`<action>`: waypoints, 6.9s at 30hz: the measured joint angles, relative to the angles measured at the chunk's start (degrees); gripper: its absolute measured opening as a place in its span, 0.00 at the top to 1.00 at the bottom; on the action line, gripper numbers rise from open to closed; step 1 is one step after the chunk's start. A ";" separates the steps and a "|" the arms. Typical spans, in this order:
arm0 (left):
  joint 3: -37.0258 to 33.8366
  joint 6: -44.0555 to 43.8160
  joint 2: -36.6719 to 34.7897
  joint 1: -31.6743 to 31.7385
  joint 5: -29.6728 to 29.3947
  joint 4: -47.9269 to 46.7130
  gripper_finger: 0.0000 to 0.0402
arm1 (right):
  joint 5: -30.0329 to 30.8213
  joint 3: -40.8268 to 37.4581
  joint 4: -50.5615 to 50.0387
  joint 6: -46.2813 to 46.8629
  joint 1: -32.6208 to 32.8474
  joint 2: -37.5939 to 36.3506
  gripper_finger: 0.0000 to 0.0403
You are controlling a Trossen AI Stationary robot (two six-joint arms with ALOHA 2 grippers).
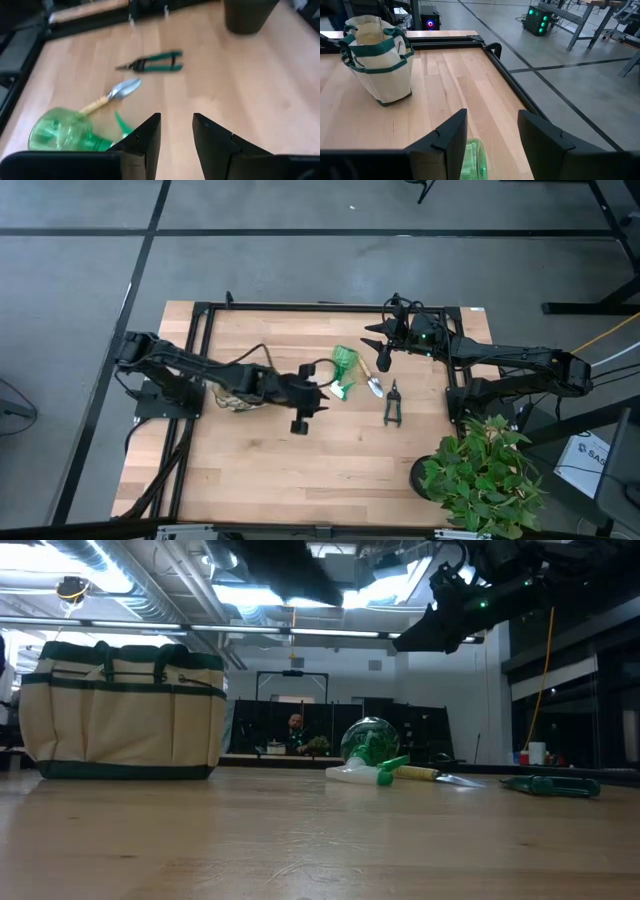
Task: Pick & Place Garden tools in Gardening bag
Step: Put the green spray bottle into the gardening bag
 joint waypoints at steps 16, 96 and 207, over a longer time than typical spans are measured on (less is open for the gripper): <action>0.13 11.40 13.73 11.20 7.50 0.56 0.73 | 0.00 0.00 -0.02 0.02 0.01 0.02 0.56; -0.04 -1.29 10.61 10.59 0.64 -3.91 0.99 | 0.02 0.00 -0.63 0.02 0.04 0.02 0.56; -27.95 -64.88 -62.38 -4.52 24.03 -34.72 0.99 | 0.00 0.00 -2.12 0.02 0.02 0.02 0.56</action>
